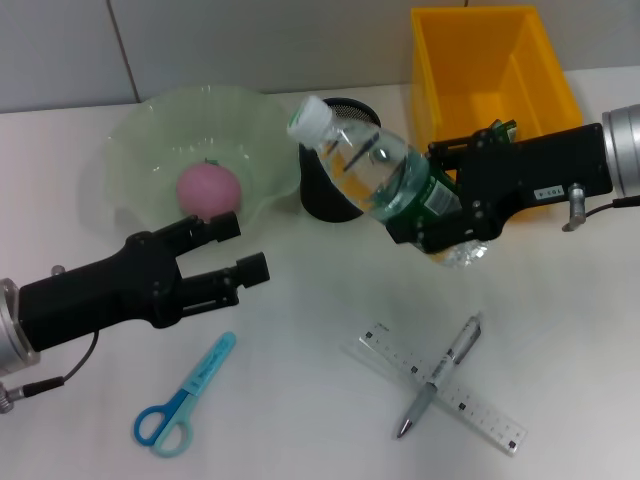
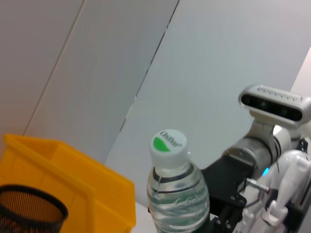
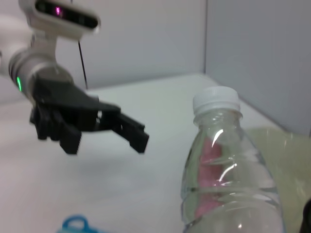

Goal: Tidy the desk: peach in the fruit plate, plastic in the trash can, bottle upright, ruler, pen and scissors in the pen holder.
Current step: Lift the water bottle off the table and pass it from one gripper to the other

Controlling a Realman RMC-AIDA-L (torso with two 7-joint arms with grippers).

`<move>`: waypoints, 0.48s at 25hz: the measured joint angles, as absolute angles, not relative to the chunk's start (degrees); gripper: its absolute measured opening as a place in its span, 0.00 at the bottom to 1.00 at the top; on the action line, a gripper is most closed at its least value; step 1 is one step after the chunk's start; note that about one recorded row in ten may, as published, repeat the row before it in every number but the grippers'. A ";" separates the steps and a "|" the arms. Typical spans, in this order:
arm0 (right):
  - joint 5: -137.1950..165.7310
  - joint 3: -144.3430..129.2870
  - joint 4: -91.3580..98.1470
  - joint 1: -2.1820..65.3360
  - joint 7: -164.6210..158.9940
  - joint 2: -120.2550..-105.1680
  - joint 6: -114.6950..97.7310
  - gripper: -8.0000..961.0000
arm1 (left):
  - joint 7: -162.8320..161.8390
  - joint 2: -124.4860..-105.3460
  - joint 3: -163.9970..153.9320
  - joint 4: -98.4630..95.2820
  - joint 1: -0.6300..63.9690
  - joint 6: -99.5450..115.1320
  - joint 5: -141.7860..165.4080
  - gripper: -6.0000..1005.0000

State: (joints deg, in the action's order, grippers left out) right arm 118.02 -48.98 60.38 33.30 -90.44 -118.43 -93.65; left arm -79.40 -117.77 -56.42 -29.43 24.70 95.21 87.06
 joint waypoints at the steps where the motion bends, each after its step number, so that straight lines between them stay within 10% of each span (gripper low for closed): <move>1: 117.14 -48.51 59.71 33.30 -89.98 -118.44 -93.64 0.80 | -79.40 -117.87 -55.75 -29.32 24.70 95.44 87.05 0.87; 12: 110.66 -46.81 53.08 33.11 -87.14 -118.57 -93.60 0.80 | -78.95 -118.48 -55.10 -28.77 24.35 96.69 83.71 0.87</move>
